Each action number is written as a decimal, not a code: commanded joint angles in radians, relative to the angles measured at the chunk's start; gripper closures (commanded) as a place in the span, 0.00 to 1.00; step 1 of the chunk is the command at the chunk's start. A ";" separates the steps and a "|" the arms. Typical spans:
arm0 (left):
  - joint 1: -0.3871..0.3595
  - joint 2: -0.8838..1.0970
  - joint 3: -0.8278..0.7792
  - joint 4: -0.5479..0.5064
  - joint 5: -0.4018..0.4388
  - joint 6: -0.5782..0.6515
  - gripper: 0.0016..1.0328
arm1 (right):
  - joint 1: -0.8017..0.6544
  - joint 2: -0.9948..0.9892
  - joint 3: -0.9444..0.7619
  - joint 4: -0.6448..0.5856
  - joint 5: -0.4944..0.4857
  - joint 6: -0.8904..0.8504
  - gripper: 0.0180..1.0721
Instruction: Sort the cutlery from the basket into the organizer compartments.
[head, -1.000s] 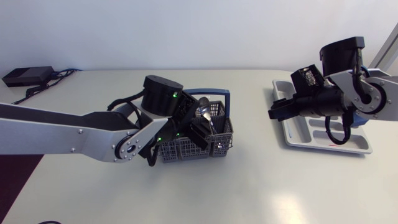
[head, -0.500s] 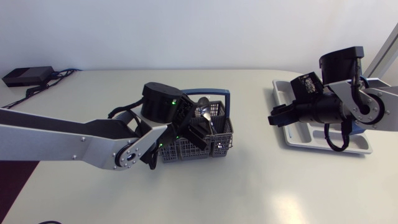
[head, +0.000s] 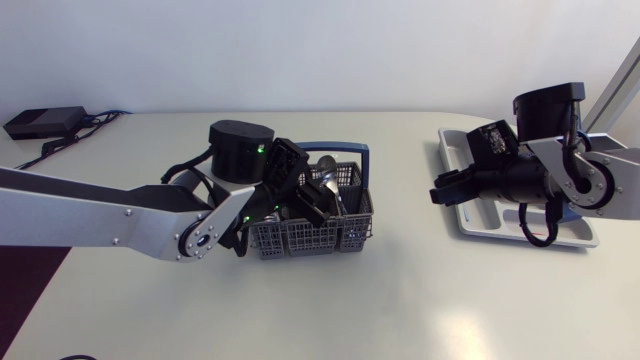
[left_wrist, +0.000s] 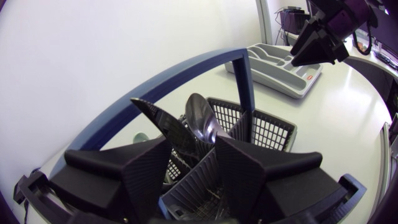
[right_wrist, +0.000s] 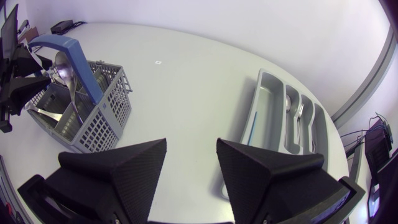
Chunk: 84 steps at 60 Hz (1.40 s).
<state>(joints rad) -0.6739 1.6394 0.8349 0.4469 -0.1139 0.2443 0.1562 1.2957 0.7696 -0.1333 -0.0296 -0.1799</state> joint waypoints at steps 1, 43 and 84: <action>0.005 -0.003 -0.010 0.015 0.019 0.032 0.68 | 0.006 0.005 -0.030 0.015 0.000 -0.003 0.43; -0.004 -0.078 -0.025 -0.008 0.097 0.072 0.75 | 0.036 0.007 -0.038 0.018 0.007 0.002 0.43; 0.002 0.011 0.013 0.035 0.149 0.222 0.80 | 0.048 0.005 -0.053 0.032 0.010 -0.010 0.43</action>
<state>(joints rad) -0.6750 1.6157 0.8261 0.4789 0.0170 0.4316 0.1947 1.2961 0.7376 -0.1146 -0.0284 -0.1806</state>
